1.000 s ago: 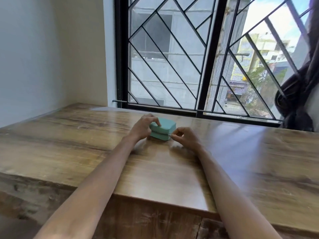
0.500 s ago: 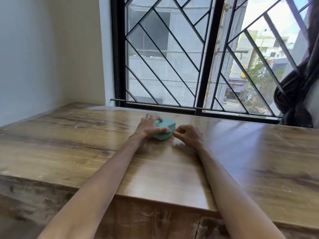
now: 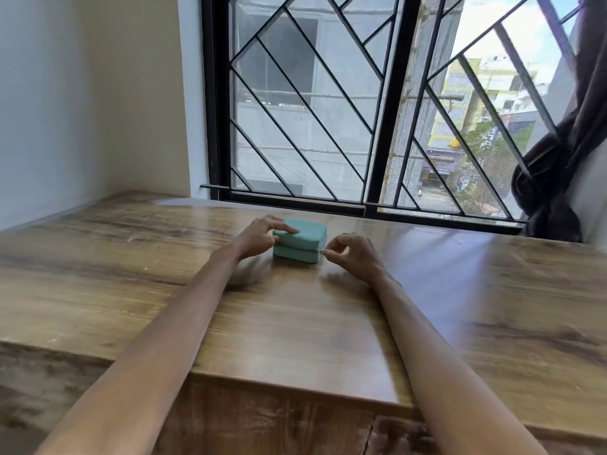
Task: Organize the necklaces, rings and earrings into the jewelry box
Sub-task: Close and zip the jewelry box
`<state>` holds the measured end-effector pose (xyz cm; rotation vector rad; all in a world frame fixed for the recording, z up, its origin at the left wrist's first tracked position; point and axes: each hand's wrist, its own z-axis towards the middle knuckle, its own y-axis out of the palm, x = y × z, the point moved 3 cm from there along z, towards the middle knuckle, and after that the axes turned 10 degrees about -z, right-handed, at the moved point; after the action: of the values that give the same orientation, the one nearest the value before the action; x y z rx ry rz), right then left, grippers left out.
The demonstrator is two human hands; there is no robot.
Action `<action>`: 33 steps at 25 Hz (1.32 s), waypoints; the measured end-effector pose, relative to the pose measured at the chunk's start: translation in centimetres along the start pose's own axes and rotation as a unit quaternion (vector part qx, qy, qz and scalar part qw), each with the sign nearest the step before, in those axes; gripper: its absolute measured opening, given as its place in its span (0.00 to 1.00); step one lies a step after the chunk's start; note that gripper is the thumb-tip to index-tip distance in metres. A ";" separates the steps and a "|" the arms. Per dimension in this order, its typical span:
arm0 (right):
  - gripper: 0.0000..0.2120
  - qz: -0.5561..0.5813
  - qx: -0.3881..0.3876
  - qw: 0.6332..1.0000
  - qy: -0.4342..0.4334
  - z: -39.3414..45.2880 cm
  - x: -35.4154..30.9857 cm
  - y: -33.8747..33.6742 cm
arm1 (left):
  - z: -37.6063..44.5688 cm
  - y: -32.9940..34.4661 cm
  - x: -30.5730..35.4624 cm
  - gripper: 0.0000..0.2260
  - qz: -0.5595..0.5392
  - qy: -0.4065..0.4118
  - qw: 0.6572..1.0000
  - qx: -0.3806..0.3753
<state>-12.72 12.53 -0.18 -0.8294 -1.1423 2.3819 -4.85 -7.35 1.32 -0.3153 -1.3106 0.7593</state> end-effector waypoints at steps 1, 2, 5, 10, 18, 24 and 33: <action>0.07 -0.001 0.002 1.000 -0.007 0.0 -0.2 0.0 | -0.2 0.2 0.5 0.20 -0.048 -0.006 0.999 0.011; 0.07 0.000 0.003 1.000 -0.010 0.0 -0.2 0.0 | -0.3 0.5 1.0 0.16 -0.087 -0.017 0.996 0.023; 0.07 -0.002 -0.001 1.000 -0.013 -0.1 -0.2 0.2 | 0.3 2.2 2.3 0.19 -0.015 -0.064 0.997 0.035; 0.03 -0.048 0.007 0.999 0.023 -0.3 0.0 -0.5 | 1.0 3.8 2.7 0.26 0.131 -0.088 0.987 0.043; 0.08 -0.102 0.044 0.987 0.117 0.3 3.1 -1.7 | 0.4 3.0 2.0 0.33 0.039 -0.031 0.996 -0.070; 0.08 -0.081 -0.001 0.995 0.063 1.8 3.4 -0.7 | 0.3 2.7 2.1 0.18 -0.031 -0.029 0.992 -0.118; 0.09 -0.009 0.010 0.992 0.127 2.0 3.4 -0.5 | 0.3 4.0 2.0 0.32 0.083 -0.019 0.996 0.012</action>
<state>-16.54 13.49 0.04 -1.0746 -1.0181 2.1912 -6.33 -3.19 0.42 -0.3957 -1.3209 0.9233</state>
